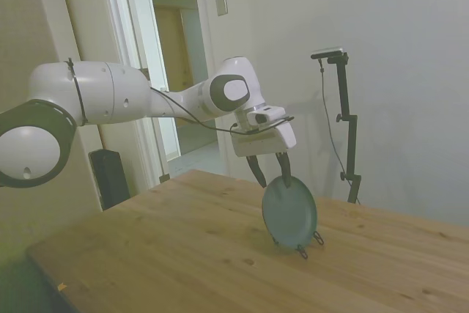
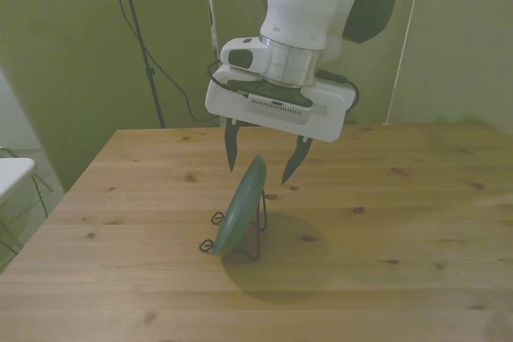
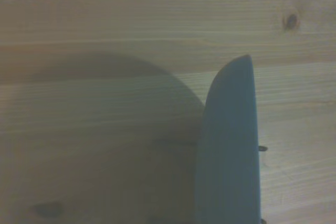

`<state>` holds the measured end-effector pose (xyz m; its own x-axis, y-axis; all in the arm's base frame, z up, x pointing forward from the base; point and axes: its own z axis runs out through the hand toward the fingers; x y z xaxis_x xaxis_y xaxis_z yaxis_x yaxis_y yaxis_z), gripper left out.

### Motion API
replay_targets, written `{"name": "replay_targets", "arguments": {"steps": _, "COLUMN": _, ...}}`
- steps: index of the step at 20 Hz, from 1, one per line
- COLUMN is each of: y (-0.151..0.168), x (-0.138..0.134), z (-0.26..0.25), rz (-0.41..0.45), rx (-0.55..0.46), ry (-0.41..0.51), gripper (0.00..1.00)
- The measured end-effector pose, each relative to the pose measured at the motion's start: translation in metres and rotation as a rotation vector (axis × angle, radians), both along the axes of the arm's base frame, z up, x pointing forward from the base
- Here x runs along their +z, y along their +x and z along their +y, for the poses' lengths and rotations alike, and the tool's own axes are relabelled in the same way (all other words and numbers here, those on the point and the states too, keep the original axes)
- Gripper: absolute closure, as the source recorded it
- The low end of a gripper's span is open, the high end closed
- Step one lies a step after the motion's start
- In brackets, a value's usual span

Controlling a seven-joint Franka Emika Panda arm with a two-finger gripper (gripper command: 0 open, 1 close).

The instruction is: Unload the plate

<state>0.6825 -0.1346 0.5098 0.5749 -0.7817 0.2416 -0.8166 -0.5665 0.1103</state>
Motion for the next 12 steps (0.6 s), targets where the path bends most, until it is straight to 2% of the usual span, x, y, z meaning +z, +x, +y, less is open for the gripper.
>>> {"name": "replay_targets", "arguments": {"steps": 12, "y": 0.0000, "x": -0.0035, "z": -0.0003, "rz": 0.000, "rx": 0.002, "ry": 0.000, "gripper": 1.00}}
